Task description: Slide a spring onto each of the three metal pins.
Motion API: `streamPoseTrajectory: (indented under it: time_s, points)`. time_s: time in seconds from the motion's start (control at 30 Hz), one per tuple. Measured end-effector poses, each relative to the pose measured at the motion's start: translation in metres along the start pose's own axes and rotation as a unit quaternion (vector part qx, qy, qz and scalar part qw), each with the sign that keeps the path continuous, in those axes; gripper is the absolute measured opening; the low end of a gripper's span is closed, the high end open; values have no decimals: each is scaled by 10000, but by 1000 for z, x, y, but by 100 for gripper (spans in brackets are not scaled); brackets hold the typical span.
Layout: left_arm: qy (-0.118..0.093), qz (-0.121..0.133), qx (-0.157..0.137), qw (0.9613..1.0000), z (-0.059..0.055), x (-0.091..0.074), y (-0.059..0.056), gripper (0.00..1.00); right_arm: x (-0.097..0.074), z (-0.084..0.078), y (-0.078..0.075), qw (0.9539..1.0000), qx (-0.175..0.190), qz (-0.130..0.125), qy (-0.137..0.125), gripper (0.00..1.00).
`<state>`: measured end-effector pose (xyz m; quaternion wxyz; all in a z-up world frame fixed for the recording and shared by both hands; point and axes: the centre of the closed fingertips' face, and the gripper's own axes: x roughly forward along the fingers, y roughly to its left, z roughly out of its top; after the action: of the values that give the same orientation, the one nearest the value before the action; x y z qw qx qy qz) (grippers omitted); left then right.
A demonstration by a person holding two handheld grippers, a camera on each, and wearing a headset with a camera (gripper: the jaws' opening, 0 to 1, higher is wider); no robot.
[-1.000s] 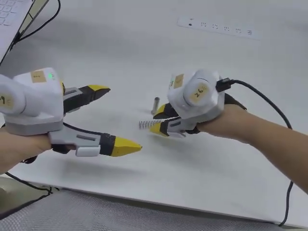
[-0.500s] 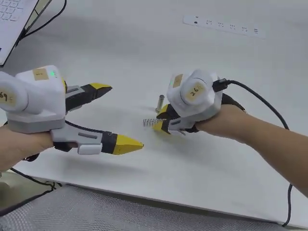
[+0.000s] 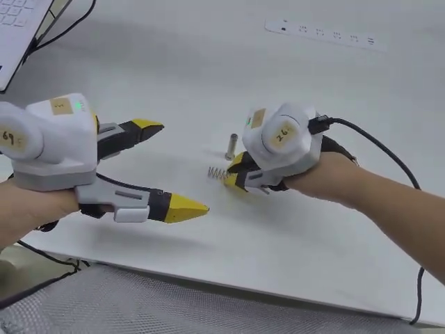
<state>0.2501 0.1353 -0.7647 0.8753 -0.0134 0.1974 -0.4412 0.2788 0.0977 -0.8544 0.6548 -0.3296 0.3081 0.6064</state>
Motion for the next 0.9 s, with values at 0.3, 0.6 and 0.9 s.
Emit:
streamPoseTrajectory:
  time_s: [0.3,0.6,0.9]
  points:
    - [25,-75,50,10000,1,4,-2,96,-26,-2,3,9999,11,-56,-129,8]
    - [-25,-316,214,9993,9,12,-13,90,-57,-2,3,9995,72,-174,-257,8]
    - [-37,-448,416,9981,11,14,-19,72,-75,6,13,9992,-110,-129,-367,8]
